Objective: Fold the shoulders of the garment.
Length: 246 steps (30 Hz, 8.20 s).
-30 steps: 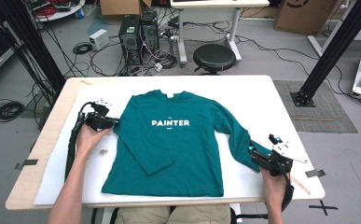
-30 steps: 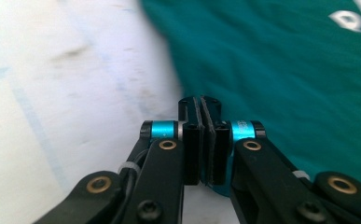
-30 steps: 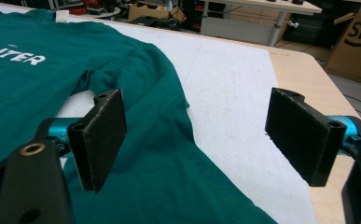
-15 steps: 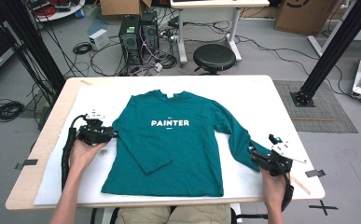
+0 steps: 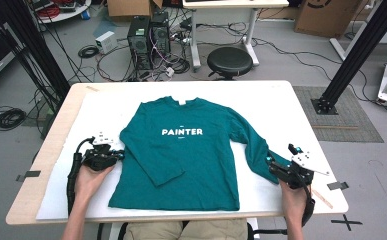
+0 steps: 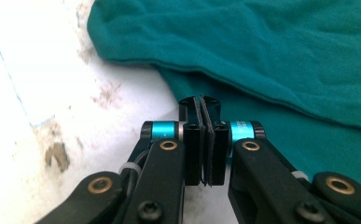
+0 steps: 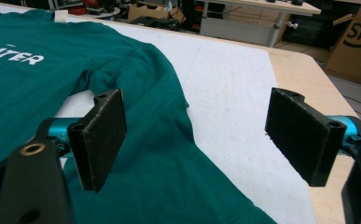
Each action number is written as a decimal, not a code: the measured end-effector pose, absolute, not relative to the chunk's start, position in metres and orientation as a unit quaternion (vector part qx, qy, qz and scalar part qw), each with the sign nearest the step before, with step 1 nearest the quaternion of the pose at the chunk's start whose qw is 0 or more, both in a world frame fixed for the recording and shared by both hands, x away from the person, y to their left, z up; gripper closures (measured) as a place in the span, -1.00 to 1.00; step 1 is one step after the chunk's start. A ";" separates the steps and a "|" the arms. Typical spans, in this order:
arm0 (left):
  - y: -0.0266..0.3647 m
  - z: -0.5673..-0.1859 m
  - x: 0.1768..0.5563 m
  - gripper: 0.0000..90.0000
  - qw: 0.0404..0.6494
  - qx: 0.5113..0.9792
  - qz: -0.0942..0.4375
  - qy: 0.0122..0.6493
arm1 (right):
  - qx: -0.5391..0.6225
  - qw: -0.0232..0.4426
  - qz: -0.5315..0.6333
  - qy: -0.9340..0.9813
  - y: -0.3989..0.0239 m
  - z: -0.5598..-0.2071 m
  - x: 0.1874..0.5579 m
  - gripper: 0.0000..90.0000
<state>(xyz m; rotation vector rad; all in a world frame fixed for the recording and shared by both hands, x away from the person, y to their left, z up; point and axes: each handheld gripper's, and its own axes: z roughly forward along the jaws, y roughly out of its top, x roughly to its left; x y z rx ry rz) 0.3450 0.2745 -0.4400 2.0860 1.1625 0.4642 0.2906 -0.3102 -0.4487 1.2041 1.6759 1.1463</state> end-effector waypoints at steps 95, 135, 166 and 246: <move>0.323 -0.448 0.271 0.00 0.511 0.684 0.312 0.416 | 0.319 0.235 0.419 0.817 -0.132 -0.380 0.310 0.95; 0.324 -0.448 0.272 -0.01 0.514 0.682 0.305 0.422 | 0.237 0.173 0.440 0.849 -0.023 -0.405 0.322 0.54; 0.323 -0.448 0.273 -0.01 0.509 0.685 0.308 0.421 | 0.457 0.194 0.316 0.808 -0.200 -0.435 0.402 0.25; 0.322 -0.448 0.272 0.00 0.503 0.690 0.310 0.418 | 0.503 0.195 0.342 0.770 -0.190 -0.418 0.514 0.34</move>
